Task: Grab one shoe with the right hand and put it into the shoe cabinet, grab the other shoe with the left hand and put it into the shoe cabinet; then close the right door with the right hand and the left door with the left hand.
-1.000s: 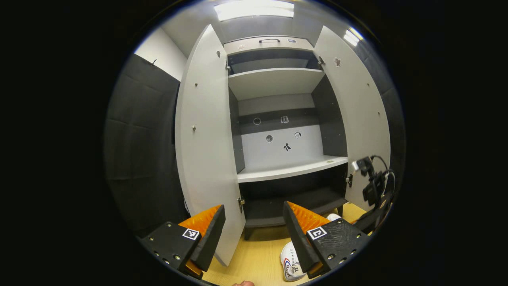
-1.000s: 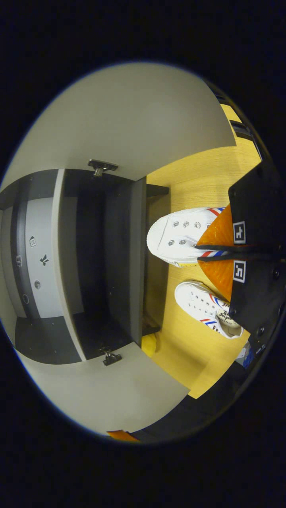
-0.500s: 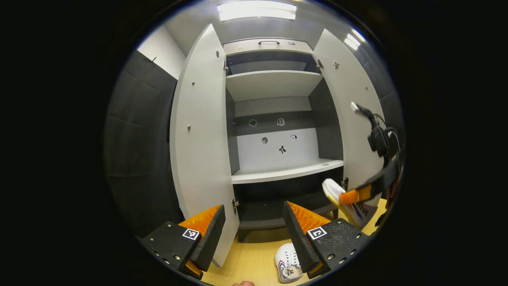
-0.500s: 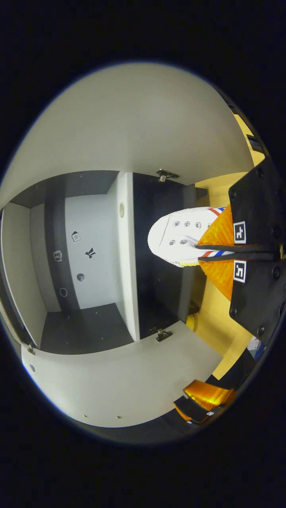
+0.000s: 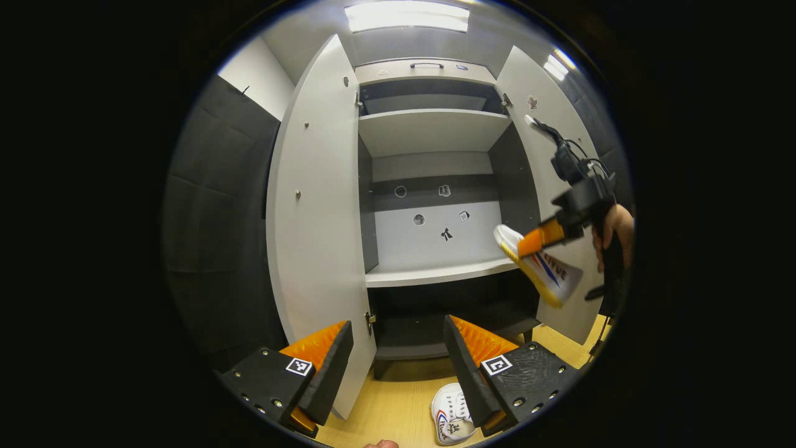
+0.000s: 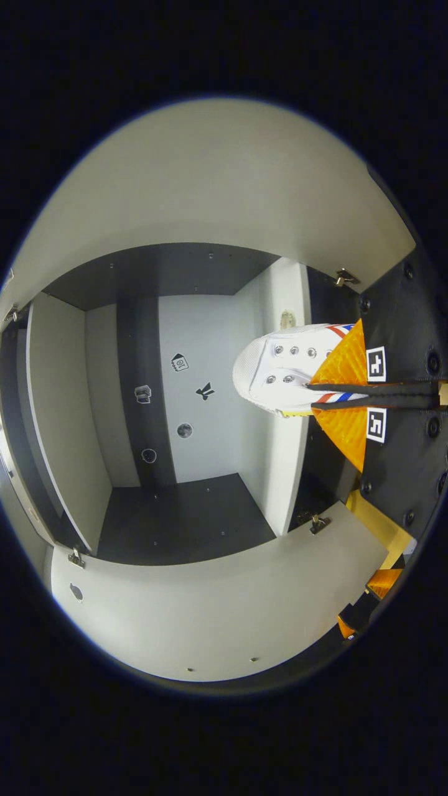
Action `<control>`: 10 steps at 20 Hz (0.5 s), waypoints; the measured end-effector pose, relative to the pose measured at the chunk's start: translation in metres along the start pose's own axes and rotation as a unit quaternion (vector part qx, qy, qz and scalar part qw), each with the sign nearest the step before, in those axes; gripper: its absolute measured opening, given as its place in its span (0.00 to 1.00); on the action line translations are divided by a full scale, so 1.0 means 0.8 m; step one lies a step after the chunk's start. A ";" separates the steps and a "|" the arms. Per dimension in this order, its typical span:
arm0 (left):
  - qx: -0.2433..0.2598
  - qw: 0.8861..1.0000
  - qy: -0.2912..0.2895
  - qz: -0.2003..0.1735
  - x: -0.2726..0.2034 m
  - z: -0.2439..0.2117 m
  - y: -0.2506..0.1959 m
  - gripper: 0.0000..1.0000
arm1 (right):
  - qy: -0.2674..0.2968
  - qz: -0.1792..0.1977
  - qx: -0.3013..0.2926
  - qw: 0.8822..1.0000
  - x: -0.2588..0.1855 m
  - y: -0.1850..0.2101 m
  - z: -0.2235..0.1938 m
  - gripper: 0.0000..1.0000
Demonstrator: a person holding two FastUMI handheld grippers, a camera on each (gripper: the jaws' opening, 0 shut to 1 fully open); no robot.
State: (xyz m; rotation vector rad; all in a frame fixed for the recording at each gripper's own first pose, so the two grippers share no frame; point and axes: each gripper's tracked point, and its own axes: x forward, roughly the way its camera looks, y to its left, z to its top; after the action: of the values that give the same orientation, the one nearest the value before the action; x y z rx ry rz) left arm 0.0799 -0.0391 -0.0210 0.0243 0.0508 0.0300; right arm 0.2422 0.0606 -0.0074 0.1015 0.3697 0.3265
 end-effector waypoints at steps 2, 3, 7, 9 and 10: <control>0.000 1.000 0.002 0.003 0.002 -0.002 0.000 0.79 | -0.011 -0.010 -0.004 1.000 0.020 -0.010 0.020 0.01; 0.001 1.000 0.004 0.006 0.002 -0.003 0.001 0.79 | -0.015 -0.011 -0.002 1.000 0.029 -0.014 0.029 0.01; -0.001 1.000 0.011 0.016 0.006 -0.007 0.005 0.79 | -0.029 -0.017 0.003 0.999 0.071 -0.028 0.069 0.01; -0.005 1.000 0.012 0.024 0.009 -0.007 0.008 0.79 | -0.039 -0.021 0.002 0.999 0.093 -0.032 0.090 0.01; -0.006 1.000 0.013 0.027 0.010 -0.008 0.010 0.79 | -0.040 -0.023 0.002 0.999 0.105 -0.034 0.098 0.01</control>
State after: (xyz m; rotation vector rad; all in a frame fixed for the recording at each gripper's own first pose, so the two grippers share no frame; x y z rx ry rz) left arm 0.0874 -0.0306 -0.0276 0.0130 0.0755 0.0848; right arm 0.3528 0.0599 0.0325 0.1093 0.2927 0.2758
